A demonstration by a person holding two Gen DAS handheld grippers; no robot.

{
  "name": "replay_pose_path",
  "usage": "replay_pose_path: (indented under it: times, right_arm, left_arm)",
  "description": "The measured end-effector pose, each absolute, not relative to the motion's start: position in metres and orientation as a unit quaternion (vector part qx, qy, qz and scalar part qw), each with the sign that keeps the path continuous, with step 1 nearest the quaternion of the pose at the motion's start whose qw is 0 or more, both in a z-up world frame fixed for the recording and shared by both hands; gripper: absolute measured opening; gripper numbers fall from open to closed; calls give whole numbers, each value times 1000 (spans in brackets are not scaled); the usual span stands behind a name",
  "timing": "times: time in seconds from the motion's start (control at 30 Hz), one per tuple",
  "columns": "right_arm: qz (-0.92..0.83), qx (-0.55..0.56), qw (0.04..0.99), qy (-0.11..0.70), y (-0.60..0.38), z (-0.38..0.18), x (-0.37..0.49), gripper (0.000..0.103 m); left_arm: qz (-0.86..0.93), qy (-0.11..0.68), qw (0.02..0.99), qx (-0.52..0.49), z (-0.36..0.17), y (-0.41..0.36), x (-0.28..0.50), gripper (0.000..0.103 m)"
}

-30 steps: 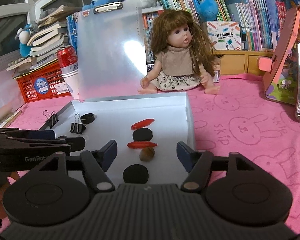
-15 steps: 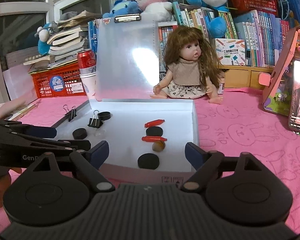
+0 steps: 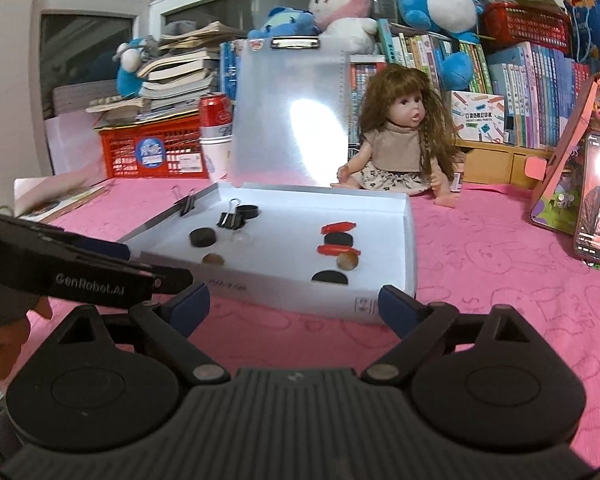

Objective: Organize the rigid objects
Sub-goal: 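Withdraw both open grippers from the box toward the blue clips, then grasp a blue plastic clip with the left gripper while the right gripper grasps another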

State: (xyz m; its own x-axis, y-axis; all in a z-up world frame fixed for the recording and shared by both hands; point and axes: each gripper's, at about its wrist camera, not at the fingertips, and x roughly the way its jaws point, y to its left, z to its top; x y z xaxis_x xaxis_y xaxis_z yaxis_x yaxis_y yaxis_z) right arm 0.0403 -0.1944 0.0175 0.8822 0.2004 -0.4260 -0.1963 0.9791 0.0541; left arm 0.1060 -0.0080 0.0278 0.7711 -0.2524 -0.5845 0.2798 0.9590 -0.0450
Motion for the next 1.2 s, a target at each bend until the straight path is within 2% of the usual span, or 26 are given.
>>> replay_pose_path:
  times: [0.5,0.6,0.77,0.9,1.0,1.07,1.13,1.2]
  right_arm:
    - [159,-13,966,204,-165,-10,-21,98]
    - [169,-12,963,211,-156,-18,-25,94]
    - [176,-23,959,221,-145,-26,-26,79]
    - [164,-54,959,224,-144,-28,-28,74]
    - [157,-69,959,226,-148,-28,-30,65]
    - [154,-72,959,228,-150,-26,-30,46]
    - [150,-76,959,229,-151,-25,-29,37]
    - [154,-69,959,230,-152,-24,-28,35]
  left_arm:
    - [-160,310,937,6,18,11,61,80]
    - [-160,310,937,3,15,14,56,80]
    - [-159,315,936,-3,13,19,53,80]
    - [-159,318,935,-8,10,23,53,80]
    - [-161,320,934,-8,8,23,51,79]
    - [-167,321,932,-10,6,23,50,77]
    - [-173,321,931,-11,5,22,50,73]
    - [-176,322,930,-10,4,20,50,73]
